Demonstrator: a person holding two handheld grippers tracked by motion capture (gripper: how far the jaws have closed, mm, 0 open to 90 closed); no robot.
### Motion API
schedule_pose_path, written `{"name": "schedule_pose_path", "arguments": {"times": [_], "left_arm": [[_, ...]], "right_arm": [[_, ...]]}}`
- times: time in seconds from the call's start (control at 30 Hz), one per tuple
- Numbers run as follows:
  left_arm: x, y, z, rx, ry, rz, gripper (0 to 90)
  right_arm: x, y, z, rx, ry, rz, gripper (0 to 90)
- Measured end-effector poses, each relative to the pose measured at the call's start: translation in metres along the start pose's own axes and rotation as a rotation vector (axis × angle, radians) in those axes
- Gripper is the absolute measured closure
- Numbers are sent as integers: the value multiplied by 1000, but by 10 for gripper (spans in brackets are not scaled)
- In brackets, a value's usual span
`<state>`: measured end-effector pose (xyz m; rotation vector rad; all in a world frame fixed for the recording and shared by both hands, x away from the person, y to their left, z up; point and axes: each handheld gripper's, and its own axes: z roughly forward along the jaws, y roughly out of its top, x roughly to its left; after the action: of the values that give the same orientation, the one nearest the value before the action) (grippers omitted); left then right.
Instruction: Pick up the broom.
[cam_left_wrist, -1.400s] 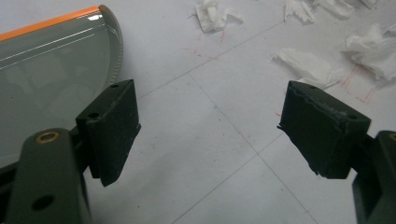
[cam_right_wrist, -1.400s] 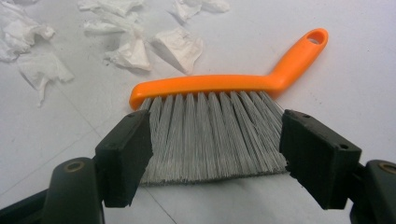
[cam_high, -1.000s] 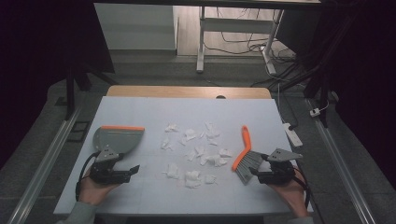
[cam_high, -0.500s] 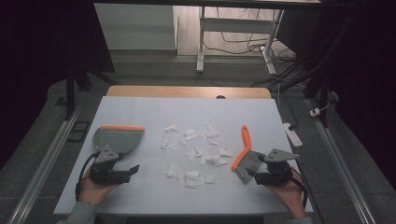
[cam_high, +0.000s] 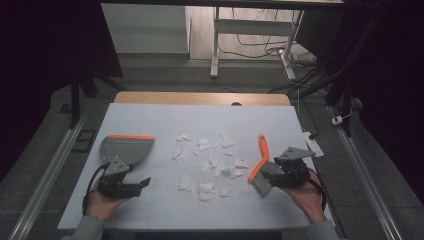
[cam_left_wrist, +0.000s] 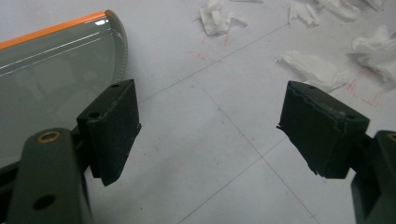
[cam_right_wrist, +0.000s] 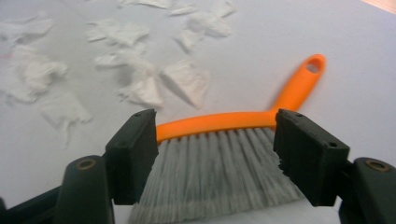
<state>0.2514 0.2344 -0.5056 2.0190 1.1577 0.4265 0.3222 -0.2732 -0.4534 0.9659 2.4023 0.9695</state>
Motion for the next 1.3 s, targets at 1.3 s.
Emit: {"name": "schedule_pose_path", "arguments": {"times": [1.3], "left_arm": [[3, -4, 4, 29, 6, 1, 208]], "right_arm": [[-52, 59, 80, 375, -99, 266, 369]]}}
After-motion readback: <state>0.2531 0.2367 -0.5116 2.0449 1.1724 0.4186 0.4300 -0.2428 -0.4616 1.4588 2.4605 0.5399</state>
